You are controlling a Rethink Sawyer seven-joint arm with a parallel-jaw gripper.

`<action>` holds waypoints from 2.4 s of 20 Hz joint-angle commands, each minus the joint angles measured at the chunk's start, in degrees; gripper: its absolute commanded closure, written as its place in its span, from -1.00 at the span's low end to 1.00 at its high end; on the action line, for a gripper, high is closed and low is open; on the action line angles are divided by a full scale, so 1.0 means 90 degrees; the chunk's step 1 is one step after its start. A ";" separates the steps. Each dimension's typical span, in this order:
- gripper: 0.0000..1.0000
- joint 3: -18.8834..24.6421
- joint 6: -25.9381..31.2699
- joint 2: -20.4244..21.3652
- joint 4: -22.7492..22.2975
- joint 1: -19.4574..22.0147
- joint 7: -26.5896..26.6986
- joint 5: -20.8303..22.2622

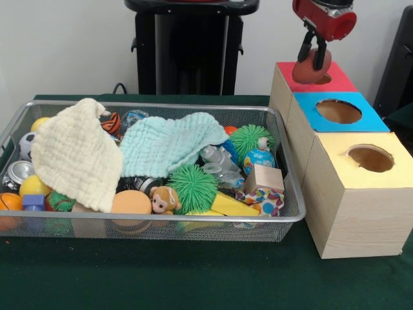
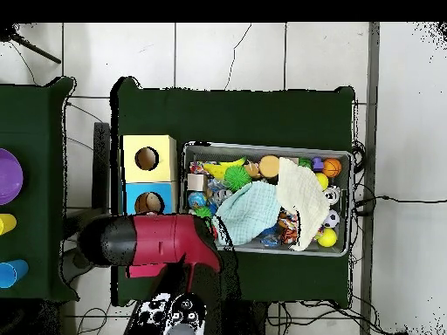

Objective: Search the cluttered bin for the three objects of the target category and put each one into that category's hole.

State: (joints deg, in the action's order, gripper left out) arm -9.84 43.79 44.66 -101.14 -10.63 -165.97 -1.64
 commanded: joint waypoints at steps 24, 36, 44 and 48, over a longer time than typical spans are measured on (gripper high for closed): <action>1.00 0.0191 -0.0555 -0.0232 -0.0220 -0.0584 -0.0528 -0.0060; 1.00 0.0240 -0.1440 -0.0455 -0.0620 -0.0541 -0.0464 -0.0007; 1.00 0.0173 -0.1530 -0.0378 -0.0832 -0.0766 -0.0690 -0.0084; 1.00 0.0104 -0.1450 -0.0274 -0.0896 -0.0946 -0.0824 -0.0127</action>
State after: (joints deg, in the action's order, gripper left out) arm -10.21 34.60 43.48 -103.10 -17.61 -165.97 -1.66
